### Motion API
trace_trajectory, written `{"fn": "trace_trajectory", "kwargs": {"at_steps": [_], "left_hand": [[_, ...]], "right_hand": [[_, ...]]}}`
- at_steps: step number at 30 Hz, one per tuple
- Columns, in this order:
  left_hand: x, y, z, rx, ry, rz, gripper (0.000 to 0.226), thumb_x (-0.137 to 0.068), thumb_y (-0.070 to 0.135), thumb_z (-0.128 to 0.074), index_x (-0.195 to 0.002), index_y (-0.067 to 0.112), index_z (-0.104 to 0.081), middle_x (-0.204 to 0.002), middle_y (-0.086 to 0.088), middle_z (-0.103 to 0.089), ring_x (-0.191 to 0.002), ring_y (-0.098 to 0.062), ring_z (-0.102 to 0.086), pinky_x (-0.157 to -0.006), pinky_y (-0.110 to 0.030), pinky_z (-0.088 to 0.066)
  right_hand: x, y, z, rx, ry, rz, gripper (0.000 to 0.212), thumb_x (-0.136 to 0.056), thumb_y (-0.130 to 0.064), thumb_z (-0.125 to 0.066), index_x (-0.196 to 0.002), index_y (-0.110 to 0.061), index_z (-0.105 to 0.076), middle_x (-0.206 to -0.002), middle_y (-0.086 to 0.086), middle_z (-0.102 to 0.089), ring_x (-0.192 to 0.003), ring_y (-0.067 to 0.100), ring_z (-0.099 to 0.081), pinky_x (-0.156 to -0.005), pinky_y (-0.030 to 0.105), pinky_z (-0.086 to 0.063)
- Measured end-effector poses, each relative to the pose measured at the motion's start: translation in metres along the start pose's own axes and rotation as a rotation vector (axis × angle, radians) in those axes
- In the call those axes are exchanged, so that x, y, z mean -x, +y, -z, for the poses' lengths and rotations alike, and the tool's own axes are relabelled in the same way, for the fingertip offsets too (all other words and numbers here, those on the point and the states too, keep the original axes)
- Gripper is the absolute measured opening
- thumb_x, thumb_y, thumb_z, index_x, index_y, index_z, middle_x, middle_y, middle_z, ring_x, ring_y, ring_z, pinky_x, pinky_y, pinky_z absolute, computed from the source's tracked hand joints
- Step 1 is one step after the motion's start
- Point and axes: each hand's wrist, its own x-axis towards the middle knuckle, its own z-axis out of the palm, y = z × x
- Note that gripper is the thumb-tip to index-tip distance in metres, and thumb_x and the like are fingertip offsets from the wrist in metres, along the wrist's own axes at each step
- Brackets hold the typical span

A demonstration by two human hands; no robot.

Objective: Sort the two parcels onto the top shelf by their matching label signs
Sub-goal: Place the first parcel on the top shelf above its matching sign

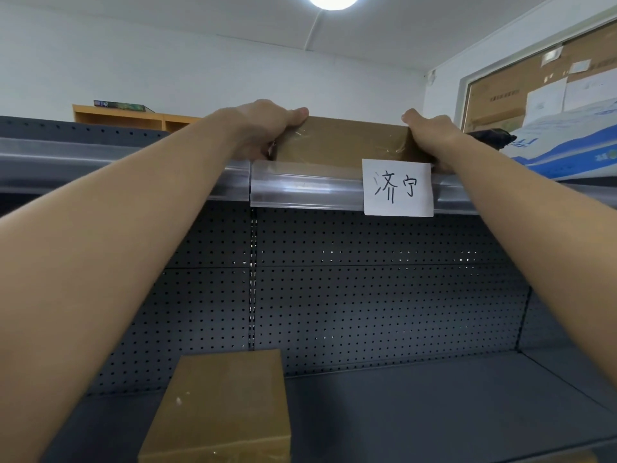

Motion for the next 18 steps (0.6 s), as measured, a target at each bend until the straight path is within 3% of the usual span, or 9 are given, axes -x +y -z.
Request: {"fn": "trace_trajectory", "kwargs": {"at_steps": [2,4,8,10,12,13,15,18], "left_hand": [[0.001,-0.001,-0.003,-0.037,0.04,-0.016,0.032,-0.101,0.041,-0.052,-0.09,0.012,-0.058,-0.094,-0.005,-0.066,-0.083,-0.02,-0.067,-0.082,-0.035,-0.058],[-0.001,-0.003,-0.003,-0.073,0.069,-0.024,0.035,-0.1,0.044,-0.051,-0.09,0.012,-0.059,-0.098,-0.006,-0.066,-0.084,-0.022,-0.067,-0.08,-0.036,-0.058],[-0.003,-0.004,0.0,-0.279,0.152,-0.037,0.053,-0.093,0.06,-0.052,-0.095,0.008,-0.061,-0.109,-0.013,-0.069,-0.096,-0.03,-0.068,-0.092,-0.04,-0.054],[-0.001,-0.005,0.0,-0.469,0.299,-0.094,0.058,-0.09,0.063,-0.053,-0.096,0.006,-0.056,-0.099,-0.012,-0.063,-0.086,-0.029,-0.063,-0.075,-0.035,-0.048],[0.004,-0.008,0.002,-0.602,0.433,-0.179,0.059,-0.087,0.062,-0.053,-0.091,0.004,-0.056,-0.094,-0.014,-0.061,-0.076,-0.029,-0.059,-0.061,-0.033,-0.04],[0.008,-0.01,0.003,-0.642,0.49,-0.21,0.059,-0.087,0.06,-0.052,-0.091,0.002,-0.06,-0.095,-0.014,-0.064,-0.077,-0.03,-0.06,-0.061,-0.033,-0.04],[0.018,-0.013,0.006,-0.669,0.568,-0.274,0.054,-0.089,0.05,-0.048,-0.102,0.002,-0.07,-0.104,-0.016,-0.07,-0.088,-0.036,-0.065,-0.07,-0.038,-0.05],[0.044,-0.013,0.01,-0.659,0.643,-0.434,0.047,-0.094,0.039,-0.046,-0.121,0.009,-0.07,-0.122,-0.012,-0.072,-0.109,-0.032,-0.067,-0.091,-0.042,-0.054]], "right_hand": [[-0.001,0.001,-0.001,0.02,0.021,0.008,0.059,-0.087,-0.054,-0.047,-0.123,-0.007,-0.052,-0.119,0.012,-0.062,-0.111,0.034,-0.063,-0.097,0.046,-0.052],[0.0,0.002,-0.001,0.029,0.038,0.003,0.069,-0.084,-0.056,-0.045,-0.131,-0.006,-0.052,-0.124,0.014,-0.063,-0.111,0.035,-0.062,-0.086,0.041,-0.051],[-0.001,0.003,-0.003,0.102,0.107,0.054,0.069,-0.094,-0.053,-0.042,-0.141,-0.002,-0.046,-0.135,0.018,-0.056,-0.119,0.035,-0.056,-0.081,0.034,-0.039],[0.0,0.003,-0.003,0.161,0.156,0.13,0.055,-0.095,-0.053,-0.043,-0.122,-0.007,-0.057,-0.122,0.017,-0.06,-0.118,0.033,-0.057,-0.076,0.031,-0.037],[0.007,0.002,-0.002,0.202,0.182,0.216,0.04,-0.095,-0.052,-0.043,-0.084,-0.015,-0.055,-0.091,0.011,-0.058,-0.096,0.029,-0.06,-0.06,0.031,-0.034],[0.014,-0.001,-0.002,0.219,0.196,0.257,0.041,-0.095,-0.049,-0.043,-0.078,-0.014,-0.053,-0.081,0.007,-0.055,-0.086,0.027,-0.057,-0.057,0.031,-0.033],[0.033,-0.008,-0.002,0.255,0.215,0.342,0.039,-0.095,-0.044,-0.046,-0.092,-0.01,-0.065,-0.086,0.005,-0.061,-0.085,0.025,-0.056,-0.066,0.032,-0.04],[0.064,-0.017,-0.004,0.369,0.323,0.494,0.046,-0.094,-0.045,-0.046,-0.117,-0.012,-0.069,-0.12,0.01,-0.068,-0.113,0.029,-0.06,-0.095,0.042,-0.047]]}}
